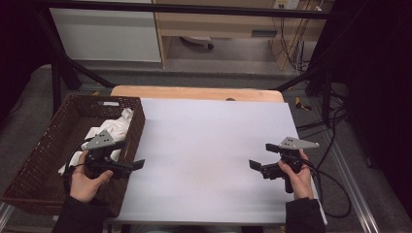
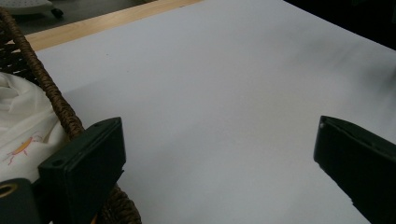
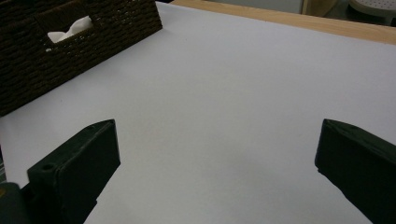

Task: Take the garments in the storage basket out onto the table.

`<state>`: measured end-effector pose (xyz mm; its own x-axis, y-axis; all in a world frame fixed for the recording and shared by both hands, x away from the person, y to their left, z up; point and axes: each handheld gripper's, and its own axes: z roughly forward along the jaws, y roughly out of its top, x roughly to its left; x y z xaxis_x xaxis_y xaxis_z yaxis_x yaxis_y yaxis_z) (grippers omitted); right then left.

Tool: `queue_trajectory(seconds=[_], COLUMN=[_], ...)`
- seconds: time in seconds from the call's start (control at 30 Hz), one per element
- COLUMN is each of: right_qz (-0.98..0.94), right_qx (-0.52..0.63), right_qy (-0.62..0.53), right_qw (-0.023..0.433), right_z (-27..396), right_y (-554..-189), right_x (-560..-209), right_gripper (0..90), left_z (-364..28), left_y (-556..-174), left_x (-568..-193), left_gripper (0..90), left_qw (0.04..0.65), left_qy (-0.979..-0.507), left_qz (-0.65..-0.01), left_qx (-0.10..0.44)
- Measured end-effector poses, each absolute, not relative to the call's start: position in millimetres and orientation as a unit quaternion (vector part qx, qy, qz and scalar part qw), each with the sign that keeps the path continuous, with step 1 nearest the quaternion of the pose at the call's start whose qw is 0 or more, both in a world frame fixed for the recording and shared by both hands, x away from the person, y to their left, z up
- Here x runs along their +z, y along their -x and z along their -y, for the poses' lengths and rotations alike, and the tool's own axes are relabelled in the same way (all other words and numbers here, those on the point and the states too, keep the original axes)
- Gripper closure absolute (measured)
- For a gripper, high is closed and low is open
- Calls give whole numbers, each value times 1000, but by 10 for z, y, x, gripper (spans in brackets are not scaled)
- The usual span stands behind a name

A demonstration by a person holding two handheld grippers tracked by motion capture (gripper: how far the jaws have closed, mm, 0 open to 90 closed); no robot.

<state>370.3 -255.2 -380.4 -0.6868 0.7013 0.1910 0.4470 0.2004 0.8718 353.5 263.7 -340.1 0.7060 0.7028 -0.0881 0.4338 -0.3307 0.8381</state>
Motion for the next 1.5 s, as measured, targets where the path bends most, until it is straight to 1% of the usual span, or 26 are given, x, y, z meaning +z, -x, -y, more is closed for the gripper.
queue_trajectory(seconds=[0.53, 1.2, 1.5], right_qz=[-768, -770, -771], right_qx=[506, 503, 502], right_qy=[-372, -372, -371], right_qw=[127, 126, 126], right_z=[2569, 2555, 2552], right_y=[-3694, -3698, -3707], right_x=[-3796, -3809, -3816], right_gripper=[6, 6, 6], left_z=[-2673, -2877, -2955], left_y=[-3501, -3480, -3476], left_x=[-3351, -3274, -3234], left_gripper=[23, 23, 9], left_qw=[447, 440, 438], left_qy=[-808, -804, -802], left_qz=[-354, -371, -375], left_qx=[148, 152, 156])
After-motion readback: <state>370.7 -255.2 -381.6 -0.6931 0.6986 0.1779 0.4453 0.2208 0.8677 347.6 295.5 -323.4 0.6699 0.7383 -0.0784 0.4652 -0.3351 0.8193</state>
